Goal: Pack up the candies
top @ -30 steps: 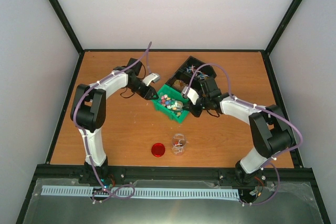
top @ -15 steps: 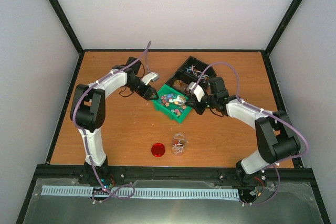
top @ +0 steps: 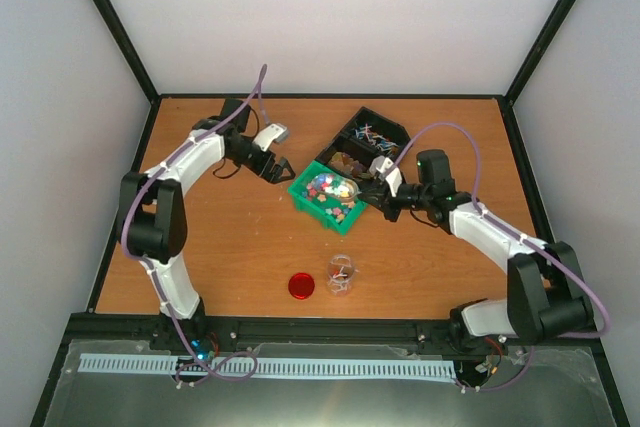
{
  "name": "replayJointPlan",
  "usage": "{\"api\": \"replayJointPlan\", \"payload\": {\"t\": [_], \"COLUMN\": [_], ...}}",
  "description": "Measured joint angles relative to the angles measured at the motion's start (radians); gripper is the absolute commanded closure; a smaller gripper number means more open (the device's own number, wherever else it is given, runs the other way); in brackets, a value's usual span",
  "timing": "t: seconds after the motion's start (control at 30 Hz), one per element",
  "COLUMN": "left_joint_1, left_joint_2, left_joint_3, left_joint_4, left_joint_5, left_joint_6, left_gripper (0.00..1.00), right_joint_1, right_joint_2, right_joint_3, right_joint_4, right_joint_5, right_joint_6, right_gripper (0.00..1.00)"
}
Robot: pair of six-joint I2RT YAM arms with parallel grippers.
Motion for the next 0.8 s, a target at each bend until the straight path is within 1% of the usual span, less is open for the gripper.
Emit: {"api": "replayJointPlan", "payload": {"t": [0.17,0.3,0.43,0.6,0.8], "left_joint_1": [0.002,0.001,0.005,0.010,0.010], "left_joint_2": [-0.144,-0.239,-0.250,-0.240,-0.243], "left_joint_3": [-0.093,-0.129,-0.126,-0.127,-0.138], "left_joint_4": [0.104,0.193,0.237,0.236,0.281], "left_joint_5": [-0.076,-0.145,-0.187,-0.174,-0.164], "left_joint_6": [-0.025,-0.071,-0.122,-0.150,-0.180], "left_gripper": [0.00,0.00,0.00,0.00,0.00], "right_joint_1": [-0.002,-0.004,-0.004,-0.005,-0.005], "right_joint_2": [-0.088,-0.149,-0.227,-0.303,-0.380], "right_joint_3": [-0.008,0.000,0.015,0.076,0.141], "right_joint_4": [0.000,-0.067,-0.209,-0.394,-0.599], "right_joint_5": [-0.058,-0.090,-0.117,-0.143,-0.153], "right_joint_6": [-0.017,-0.081,-0.183,-0.295,-0.421], "right_gripper": [0.97,0.97,0.97,0.97,0.97]}}
